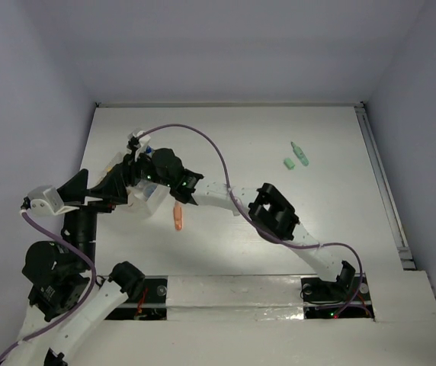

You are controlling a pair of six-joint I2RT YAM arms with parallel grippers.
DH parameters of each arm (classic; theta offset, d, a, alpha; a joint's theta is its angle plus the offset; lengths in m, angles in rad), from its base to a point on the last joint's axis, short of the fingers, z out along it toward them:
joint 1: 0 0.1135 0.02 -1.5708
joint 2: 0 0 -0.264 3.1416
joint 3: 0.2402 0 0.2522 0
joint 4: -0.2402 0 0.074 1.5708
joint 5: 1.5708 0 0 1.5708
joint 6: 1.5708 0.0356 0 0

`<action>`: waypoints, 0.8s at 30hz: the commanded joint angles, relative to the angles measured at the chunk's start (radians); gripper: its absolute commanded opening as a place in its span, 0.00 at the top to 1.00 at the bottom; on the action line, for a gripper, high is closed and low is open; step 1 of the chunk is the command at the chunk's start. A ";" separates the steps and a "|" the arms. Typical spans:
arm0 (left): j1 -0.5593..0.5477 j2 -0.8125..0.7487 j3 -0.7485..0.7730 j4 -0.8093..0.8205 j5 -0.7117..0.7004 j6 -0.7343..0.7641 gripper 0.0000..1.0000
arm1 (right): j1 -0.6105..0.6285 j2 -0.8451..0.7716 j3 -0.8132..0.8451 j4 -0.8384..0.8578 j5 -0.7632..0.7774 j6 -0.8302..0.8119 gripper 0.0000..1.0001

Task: Sort the stationery into containers
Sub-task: Place the pen in the storage box.

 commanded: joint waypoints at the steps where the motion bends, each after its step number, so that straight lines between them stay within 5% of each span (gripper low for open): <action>1: 0.000 0.027 -0.001 0.051 0.011 0.005 0.01 | 0.001 -0.079 -0.057 0.097 -0.025 -0.020 1.00; 5: 0.009 0.037 -0.001 0.051 0.014 0.002 0.01 | 0.001 -0.087 -0.081 0.106 -0.067 -0.019 0.99; 11: 0.027 0.054 -0.001 0.053 0.028 -0.001 0.01 | 0.001 -0.125 -0.097 0.111 -0.096 -0.023 0.38; 14: 0.027 0.067 -0.001 0.051 0.037 -0.004 0.01 | 0.001 -0.165 -0.117 0.111 -0.098 -0.026 0.28; 19: 0.037 0.081 0.003 0.048 0.047 -0.007 0.01 | 0.001 -0.282 -0.253 0.154 -0.067 -0.042 0.26; 24: 0.046 0.110 0.019 0.034 0.098 -0.025 0.01 | -0.011 -0.492 -0.518 0.154 0.068 -0.079 0.42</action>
